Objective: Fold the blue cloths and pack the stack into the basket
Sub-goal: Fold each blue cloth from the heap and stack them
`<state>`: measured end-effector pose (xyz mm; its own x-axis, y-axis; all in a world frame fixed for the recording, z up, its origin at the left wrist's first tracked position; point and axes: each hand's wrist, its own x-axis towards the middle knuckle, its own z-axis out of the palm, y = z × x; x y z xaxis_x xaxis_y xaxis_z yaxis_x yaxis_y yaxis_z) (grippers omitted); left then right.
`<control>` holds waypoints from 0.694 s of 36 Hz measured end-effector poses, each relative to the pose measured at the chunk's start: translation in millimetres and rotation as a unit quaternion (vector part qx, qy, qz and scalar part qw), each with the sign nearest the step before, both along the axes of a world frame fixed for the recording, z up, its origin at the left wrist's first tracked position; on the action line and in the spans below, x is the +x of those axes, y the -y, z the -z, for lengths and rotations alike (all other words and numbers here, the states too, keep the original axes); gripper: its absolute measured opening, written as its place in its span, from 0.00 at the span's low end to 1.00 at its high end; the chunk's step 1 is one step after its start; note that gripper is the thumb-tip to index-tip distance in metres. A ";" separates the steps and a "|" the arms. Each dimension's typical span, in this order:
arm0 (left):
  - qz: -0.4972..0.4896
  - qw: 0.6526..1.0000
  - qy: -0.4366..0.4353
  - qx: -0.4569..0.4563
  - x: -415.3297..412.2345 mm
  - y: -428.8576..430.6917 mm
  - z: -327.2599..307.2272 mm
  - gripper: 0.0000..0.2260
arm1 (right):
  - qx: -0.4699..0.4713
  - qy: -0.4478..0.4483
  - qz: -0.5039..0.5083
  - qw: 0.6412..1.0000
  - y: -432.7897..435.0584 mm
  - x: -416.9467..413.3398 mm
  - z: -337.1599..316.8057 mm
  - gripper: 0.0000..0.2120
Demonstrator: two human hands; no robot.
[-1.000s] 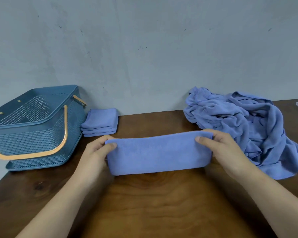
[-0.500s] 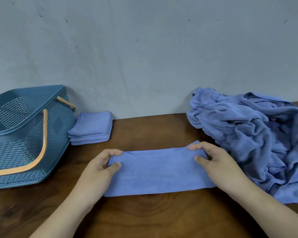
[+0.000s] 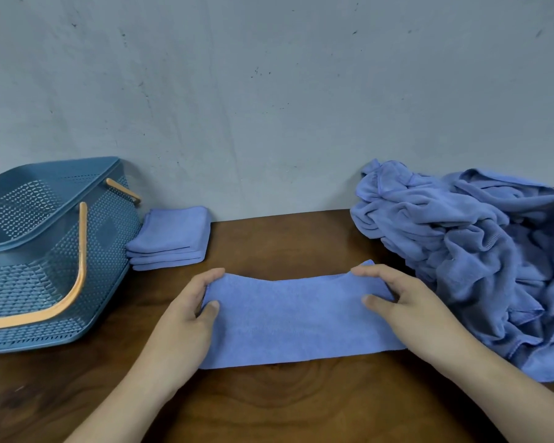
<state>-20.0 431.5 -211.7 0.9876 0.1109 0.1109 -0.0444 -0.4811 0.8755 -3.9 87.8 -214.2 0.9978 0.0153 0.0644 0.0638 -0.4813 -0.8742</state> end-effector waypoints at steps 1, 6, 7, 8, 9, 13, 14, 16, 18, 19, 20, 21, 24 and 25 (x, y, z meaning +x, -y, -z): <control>-0.004 1.000 0.001 0.002 -0.1 0.1 0.0 0.24 | -0.009 0.004 0.003 1.000 -0.8 0.0 0.5 0.23; -0.016 1.000 -0.005 0.012 0.6 0.6 0.1 0.24 | -0.030 0.003 0.036 0.999 -2.3 6.7 1.8 0.24; -0.019 1.000 -0.006 0.017 0.4 0.9 -0.3 0.24 | -0.046 -0.007 0.030 0.998 -2.1 8.0 1.9 0.24; -0.024 0.999 -0.006 0.025 -0.1 1.7 -1.0 0.23 | -0.060 -0.018 0.023 0.998 -1.6 9.1 2.1 0.23; -0.029 0.999 -0.005 0.036 -0.8 3.0 -1.6 0.23 | -0.071 -0.026 0.019 0.997 -0.7 10.3 2.5 0.23; -0.053 0.996 -0.006 0.078 -3.0 9.7 -1.7 0.24 | -0.129 -0.033 0.011 0.991 0.9 12.6 0.5 0.24; -0.056 0.995 -0.009 0.085 -3.8 10.5 -2.6 0.25 | -0.152 -0.030 0.012 0.988 -0.2 12.6 -0.5 0.24; -0.058 0.992 -0.014 0.110 -5.5 11.6 -5.4 0.26 | -0.206 -0.020 0.018 0.978 -4.5 11.9 -2.5 0.25; -0.061 0.988 -0.016 0.138 -7.3 13.7 -7.9 0.26 | -0.256 -0.012 0.020 0.966 -11.1 10.9 -3.3 0.27; -0.063 0.987 -0.018 0.149 -7.5 15.2 -9.1 0.26 | -0.278 -0.008 0.022 0.960 -14.5 10.2 -3.1 0.29; -0.066 0.985 -0.017 0.159 -7.0 16.4 -9.7 0.26 | -0.298 -0.003 0.024 0.954 -17.8 9.6 -3.0 0.30; -0.067 0.983 -0.015 0.170 -6.4 17.1 -9.7 0.26 | -0.315 0.003 0.026 0.949 -20.3 9.4 -2.6 0.30; -0.068 0.975 0.001 0.209 -5.0 17.1 -8.5 0.27 | -0.355 0.017 0.031 0.934 -23.3 10.7 2.6 0.31; -0.067 0.971 0.000 0.229 -5.0 17.0 -8.8 0.27 | -0.370 0.021 0.036 0.928 -23.5 11.2 4.8 0.32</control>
<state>-24.9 414.5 -202.9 0.9678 0.1773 0.1785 0.0457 -0.8216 0.5683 7.3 111.3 -219.1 0.9949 0.0047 0.1005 0.0349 -0.9531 -0.3007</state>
